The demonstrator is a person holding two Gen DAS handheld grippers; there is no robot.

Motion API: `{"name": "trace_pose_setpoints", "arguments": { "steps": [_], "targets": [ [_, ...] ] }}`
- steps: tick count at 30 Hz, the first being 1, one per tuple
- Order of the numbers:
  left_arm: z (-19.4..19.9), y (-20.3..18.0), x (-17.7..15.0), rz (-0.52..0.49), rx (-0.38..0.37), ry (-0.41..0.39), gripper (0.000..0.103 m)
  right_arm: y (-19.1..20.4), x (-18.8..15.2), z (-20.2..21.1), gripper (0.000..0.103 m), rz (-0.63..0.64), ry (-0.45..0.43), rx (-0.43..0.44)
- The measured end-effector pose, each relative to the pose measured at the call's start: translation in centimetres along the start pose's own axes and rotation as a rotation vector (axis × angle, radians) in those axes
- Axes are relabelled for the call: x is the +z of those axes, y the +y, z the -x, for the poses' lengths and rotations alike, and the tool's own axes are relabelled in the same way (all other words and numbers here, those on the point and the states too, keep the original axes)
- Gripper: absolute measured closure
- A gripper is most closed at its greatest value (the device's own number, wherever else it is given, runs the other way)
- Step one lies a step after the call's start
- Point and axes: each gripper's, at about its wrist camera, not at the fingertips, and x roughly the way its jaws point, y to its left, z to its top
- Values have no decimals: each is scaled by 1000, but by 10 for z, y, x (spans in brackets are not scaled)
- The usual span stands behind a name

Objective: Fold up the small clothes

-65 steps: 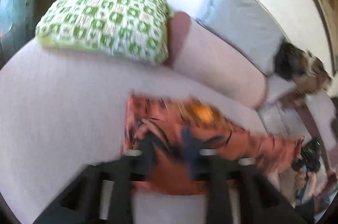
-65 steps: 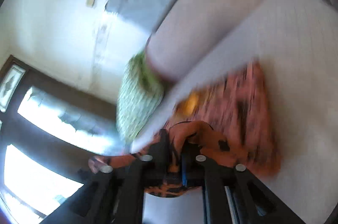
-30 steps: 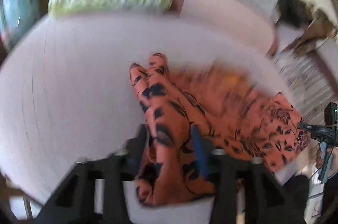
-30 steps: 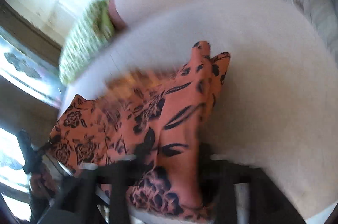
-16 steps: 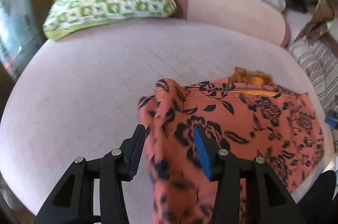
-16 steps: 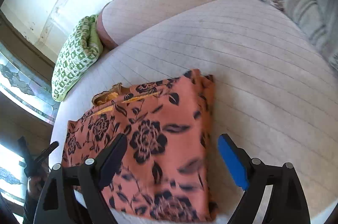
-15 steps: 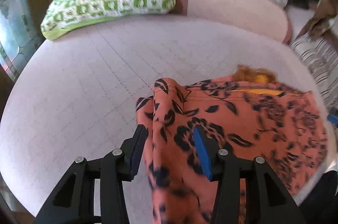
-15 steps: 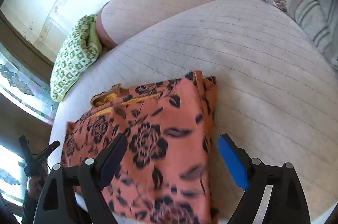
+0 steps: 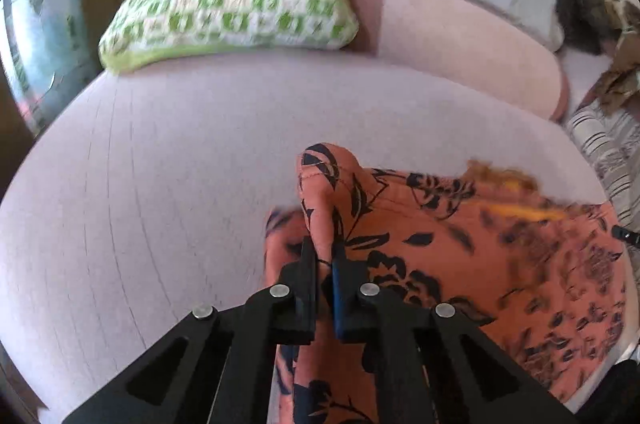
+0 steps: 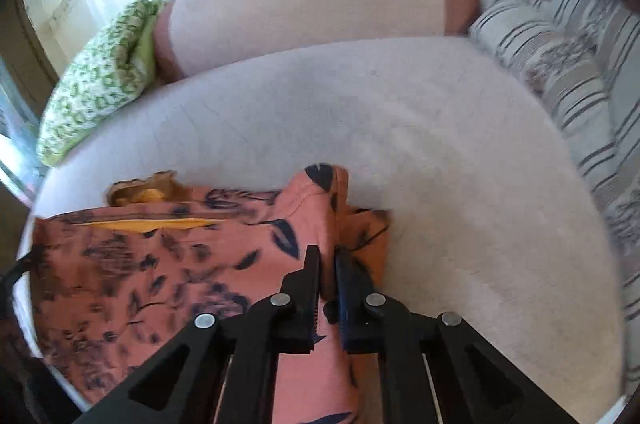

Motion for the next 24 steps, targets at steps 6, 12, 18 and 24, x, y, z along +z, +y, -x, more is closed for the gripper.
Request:
{"name": "trace_pose_setpoints", "arguments": {
  "steps": [6, 12, 18, 24],
  "targets": [
    [-13, 16, -5, 21, -1, 28, 89, -29, -10, -18, 82, -140, 36, 77],
    [-21, 15, -11, 7, 24, 56, 86, -10, -15, 31, 54, -140, -8, 315],
    [-6, 11, 7, 25, 42, 72, 86, -50, -47, -16, 30, -414, 116, 352],
    [79, 5, -25, 14, 2, -60, 57, -16, -54, 70, 21, -250, -31, 481]
  ]
}}
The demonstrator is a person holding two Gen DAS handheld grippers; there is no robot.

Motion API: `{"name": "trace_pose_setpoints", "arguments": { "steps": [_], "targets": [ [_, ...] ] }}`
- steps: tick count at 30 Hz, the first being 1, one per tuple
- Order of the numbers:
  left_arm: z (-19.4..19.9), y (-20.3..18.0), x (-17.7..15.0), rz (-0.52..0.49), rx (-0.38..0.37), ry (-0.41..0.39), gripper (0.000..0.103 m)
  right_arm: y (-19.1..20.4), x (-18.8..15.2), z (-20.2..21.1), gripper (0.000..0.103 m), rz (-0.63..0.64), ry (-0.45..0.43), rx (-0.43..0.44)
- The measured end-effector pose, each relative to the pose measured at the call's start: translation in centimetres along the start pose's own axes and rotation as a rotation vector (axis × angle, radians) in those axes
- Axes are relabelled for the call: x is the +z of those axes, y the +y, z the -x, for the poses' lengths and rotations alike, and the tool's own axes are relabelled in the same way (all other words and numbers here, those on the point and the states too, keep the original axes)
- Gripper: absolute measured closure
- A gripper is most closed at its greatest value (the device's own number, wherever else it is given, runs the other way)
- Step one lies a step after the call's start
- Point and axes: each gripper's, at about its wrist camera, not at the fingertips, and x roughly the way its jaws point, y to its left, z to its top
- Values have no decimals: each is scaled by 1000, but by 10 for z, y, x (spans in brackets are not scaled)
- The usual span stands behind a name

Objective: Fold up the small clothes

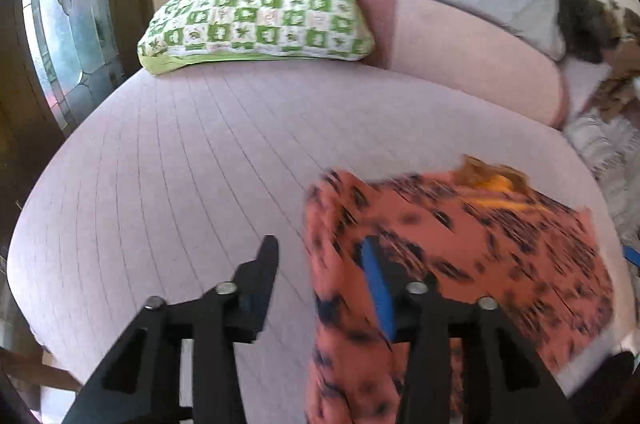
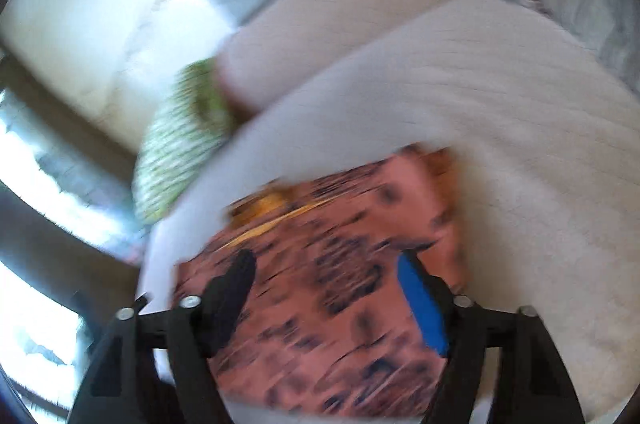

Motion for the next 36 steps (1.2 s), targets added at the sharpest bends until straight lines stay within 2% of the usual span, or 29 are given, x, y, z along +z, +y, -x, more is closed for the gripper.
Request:
{"name": "trace_pose_setpoints", "arguments": {
  "steps": [2, 3, 4, 5, 6, 7, 8, 10, 12, 13, 14, 15, 16, 17, 18, 21, 24, 26, 28, 29, 30, 31, 32, 36],
  "targets": [
    [7, -8, -19, -18, -42, 11, 54, 4, -20, -9, 19, 43, 69, 64],
    [3, -14, -32, -50, -36, 31, 54, -6, -30, -22, 19, 29, 113, 31],
    [-4, -18, -45, -77, 1, 65, 54, -25, -37, -36, 19, -23, 152, -52],
    [-20, -17, -59, -80, 52, 141, 55, -44, -42, -44, 26, -92, 173, -78],
    [-38, -7, -73, -33, 63, 239, 56, -58, -46, -43, 26, -175, 136, -30],
    [-33, 2, -76, 24, 29, 197, 56, -58, -45, -37, 27, -208, 110, -15],
    [-26, 4, -74, 40, 26, 197, 59, -46, -42, -28, 26, -206, 102, -37],
    [-8, 6, -67, 48, 11, 161, 61, -17, -37, -12, 26, -87, 57, -43],
    [5, 8, -64, 34, 9, 107, 61, 0, -41, -1, 23, -16, 43, 21],
    [2, 10, -66, 40, 22, 124, 61, 2, -45, -3, 18, 2, 47, 38],
    [-7, 15, -70, 53, 39, 168, 61, -1, -48, -9, 15, 1, 57, 21],
    [-21, 22, -77, 77, 49, 239, 61, -13, -49, -19, 15, -22, 86, -40],
    [-27, 30, -79, 113, 31, 266, 61, -31, -53, -32, 15, -76, 136, -126],
    [-21, 34, -75, 151, 12, 258, 62, -45, -59, -37, 16, -144, 151, -115],
    [-15, 34, -70, 153, 8, 246, 62, -43, -61, -26, 16, -146, 91, -83],
    [9, 22, -44, 74, 19, 130, 62, -34, -56, -9, 16, -117, 67, -62],
    [0, 13, -20, 32, -1, 101, 62, -21, -44, 0, 16, -69, 40, -41],
    [-22, 13, -10, 28, 3, 124, 62, -13, -31, -2, 16, -47, 21, -8],
    [-53, 19, -15, 40, 71, 224, 62, -16, -24, -12, 15, -39, 31, 16],
    [-68, 26, -21, 60, 90, 273, 61, -25, -24, -24, 15, -62, 60, 15],
    [-70, 31, -26, 100, 71, 271, 60, -35, -23, -34, 15, -109, 102, -36],
    [-65, 32, -25, 109, 73, 254, 60, -47, -26, -41, 16, -167, 125, -49],
    [-56, 28, -21, 91, 77, 231, 60, -44, -25, -35, 16, -167, 101, -24],
    [-39, 9, 5, -26, 80, 119, 60, -18, -6, -23, 16, -66, 64, 12]
  ]
}}
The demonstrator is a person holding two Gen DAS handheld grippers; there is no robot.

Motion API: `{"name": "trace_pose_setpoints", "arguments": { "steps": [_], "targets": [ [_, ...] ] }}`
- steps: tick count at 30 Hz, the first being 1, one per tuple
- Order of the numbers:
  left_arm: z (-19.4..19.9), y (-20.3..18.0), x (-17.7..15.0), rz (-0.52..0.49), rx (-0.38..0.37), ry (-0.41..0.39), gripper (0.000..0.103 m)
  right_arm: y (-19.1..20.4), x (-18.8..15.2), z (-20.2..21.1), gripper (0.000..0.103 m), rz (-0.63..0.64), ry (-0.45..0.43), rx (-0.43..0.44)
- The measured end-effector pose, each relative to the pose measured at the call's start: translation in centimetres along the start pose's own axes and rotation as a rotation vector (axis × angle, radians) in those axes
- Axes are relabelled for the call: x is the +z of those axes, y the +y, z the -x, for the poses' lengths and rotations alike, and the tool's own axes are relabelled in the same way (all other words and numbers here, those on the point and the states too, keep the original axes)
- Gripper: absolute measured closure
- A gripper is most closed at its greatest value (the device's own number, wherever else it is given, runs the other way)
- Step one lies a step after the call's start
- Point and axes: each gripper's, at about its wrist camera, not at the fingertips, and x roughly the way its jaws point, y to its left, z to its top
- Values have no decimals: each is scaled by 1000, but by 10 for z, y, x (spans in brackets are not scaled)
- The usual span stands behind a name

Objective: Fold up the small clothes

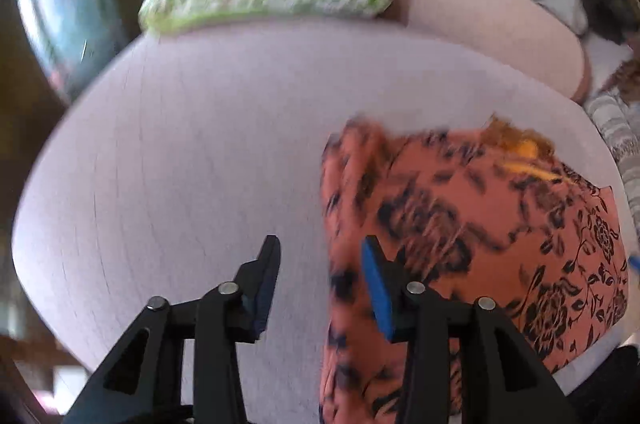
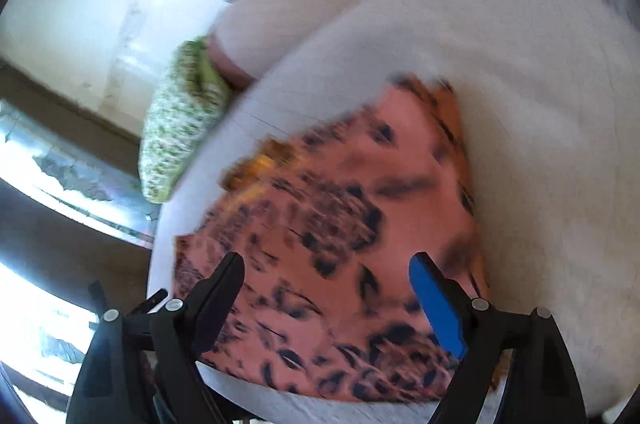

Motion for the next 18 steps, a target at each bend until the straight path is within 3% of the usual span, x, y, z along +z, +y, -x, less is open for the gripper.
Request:
{"name": "trace_pose_setpoints", "arguments": {
  "steps": [4, 7, 8, 9, 10, 12, 16, 17, 18],
  "targets": [
    [-31, -19, 30, -62, -63, 24, 60, 11, 36, -13, 16, 27, -14, 37],
    [-81, -12, 42, -68, 91, 96, 60, -10, 59, -47, 16, -36, 43, 61],
    [-94, -1, 43, -23, 91, 129, 55, -20, 62, -53, 16, -43, 55, 28],
    [-96, 11, 42, 54, 55, 127, 52, -38, 65, -64, 16, -88, 66, -63],
    [-94, 15, 41, 79, 56, 118, 47, -55, 64, -65, 17, -172, 52, -79],
    [-87, 11, 37, 42, 77, 93, 47, -57, 64, -53, 17, -230, 8, 2],
    [-88, 5, 28, 13, 91, 75, 46, -32, 70, -44, 16, -108, -5, 99],
    [-87, 7, 27, 28, 86, 79, 45, -37, 73, -51, 16, -90, 3, 78],
    [-89, 7, 27, 40, 82, 84, 45, -47, 76, -61, 16, -101, 22, -8]
  ]
}}
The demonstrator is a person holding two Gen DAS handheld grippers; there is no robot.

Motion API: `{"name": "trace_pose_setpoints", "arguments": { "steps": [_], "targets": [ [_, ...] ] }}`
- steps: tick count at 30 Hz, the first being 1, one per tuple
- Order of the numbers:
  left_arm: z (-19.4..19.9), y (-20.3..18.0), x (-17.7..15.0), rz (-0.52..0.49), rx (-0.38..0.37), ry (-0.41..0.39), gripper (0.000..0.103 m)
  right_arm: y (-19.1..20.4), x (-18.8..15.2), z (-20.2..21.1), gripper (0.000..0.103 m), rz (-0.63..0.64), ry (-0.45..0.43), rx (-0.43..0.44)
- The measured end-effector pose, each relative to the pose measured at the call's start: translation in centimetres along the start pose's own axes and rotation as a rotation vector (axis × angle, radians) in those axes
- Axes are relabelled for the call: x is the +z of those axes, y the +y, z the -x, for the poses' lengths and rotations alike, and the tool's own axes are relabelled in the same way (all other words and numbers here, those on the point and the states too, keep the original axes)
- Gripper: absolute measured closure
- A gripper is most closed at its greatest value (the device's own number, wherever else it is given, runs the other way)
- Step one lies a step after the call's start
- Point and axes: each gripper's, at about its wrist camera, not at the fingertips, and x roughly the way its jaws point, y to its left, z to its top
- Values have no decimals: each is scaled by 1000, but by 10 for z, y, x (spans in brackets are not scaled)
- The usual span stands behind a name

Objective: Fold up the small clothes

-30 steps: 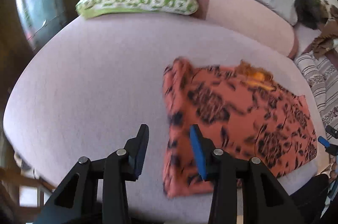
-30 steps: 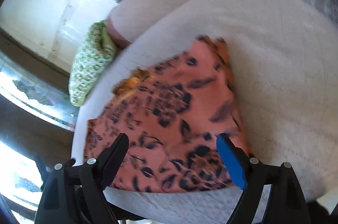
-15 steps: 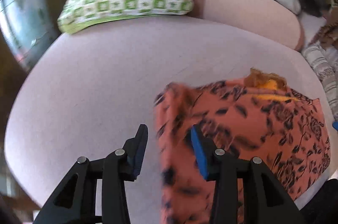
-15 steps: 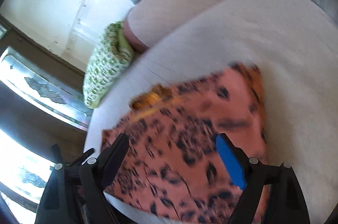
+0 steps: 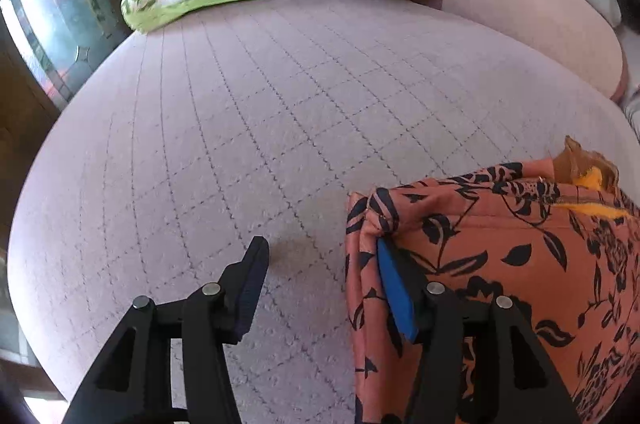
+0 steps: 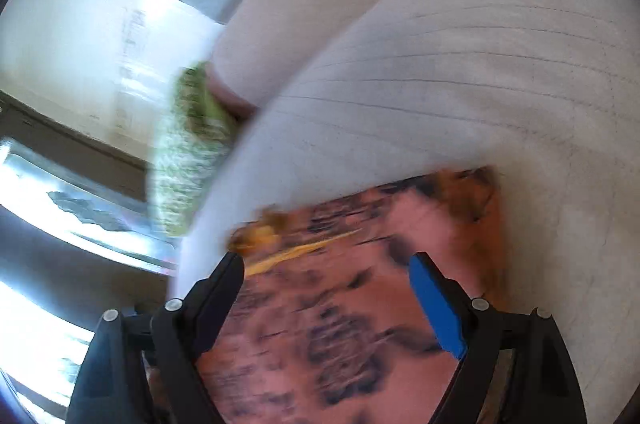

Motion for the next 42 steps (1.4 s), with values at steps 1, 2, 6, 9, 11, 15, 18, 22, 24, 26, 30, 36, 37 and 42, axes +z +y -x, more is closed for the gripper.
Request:
{"name": "trace_pose_setpoints", "arguments": {
  "steps": [1, 2, 6, 9, 11, 15, 18, 22, 24, 26, 30, 36, 37, 42],
  "targets": [
    [3, 3, -1, 1, -2, 4, 45, -15, 3, -6, 21, -62, 9, -56],
    [4, 2, 0, -2, -3, 10, 45, -24, 4, -1, 21, -137, -18, -8],
    [39, 8, -2, -5, -18, -47, 45, 18, 5, 21, 17, -3, -69, 94],
    [66, 4, -21, -9, -65, -85, 45, 8, 14, -5, 15, -1, -15, 5],
    [85, 1, -38, -11, -88, -94, 45, -19, 13, -10, 21, -145, -29, -17],
    [120, -2, -75, -19, -144, -135, 44, 25, -19, 45, 20, -12, -128, 2],
    [124, -11, -95, -55, -164, -142, 44, 46, -68, 73, 19, 69, -79, 68],
    [97, -19, -111, -84, -114, -66, 44, 19, -124, 64, 11, 37, 1, 9],
    [78, -19, -117, -86, -84, 25, 44, -8, -133, 53, 13, -38, 40, -73],
    [91, -11, -118, -48, -107, -12, 44, 5, -136, 74, 13, -20, -23, -45],
    [116, -8, -117, -50, -119, -114, 37, 34, -138, 101, 12, 47, -103, 52],
    [78, 5, -126, -17, -69, 29, 32, -15, -150, 74, 13, -147, -44, 5],
    [83, 11, -126, 17, -77, 15, 32, -10, -149, 82, 13, -144, -54, 10],
    [116, 14, -116, 23, -78, -113, 33, 23, -152, 107, 13, -9, -110, 23]
  ]
}}
